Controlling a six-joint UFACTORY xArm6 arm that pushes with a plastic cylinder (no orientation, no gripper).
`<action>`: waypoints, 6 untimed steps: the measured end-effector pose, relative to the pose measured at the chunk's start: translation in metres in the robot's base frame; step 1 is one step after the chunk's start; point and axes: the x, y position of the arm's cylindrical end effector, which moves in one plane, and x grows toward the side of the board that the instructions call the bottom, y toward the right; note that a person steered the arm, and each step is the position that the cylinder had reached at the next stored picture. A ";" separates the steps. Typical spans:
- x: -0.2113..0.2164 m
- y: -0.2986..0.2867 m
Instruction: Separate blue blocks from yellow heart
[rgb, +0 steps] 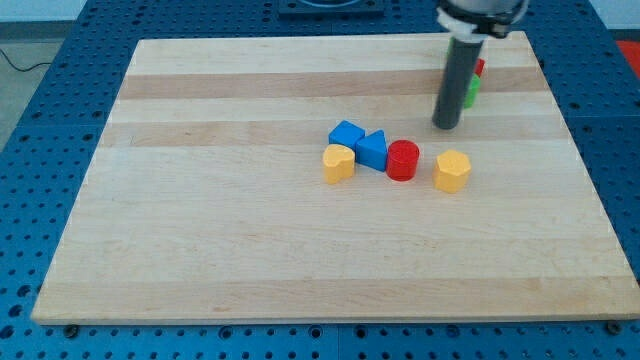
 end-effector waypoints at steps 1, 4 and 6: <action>-0.018 -0.054; 0.057 -0.145; 0.060 -0.083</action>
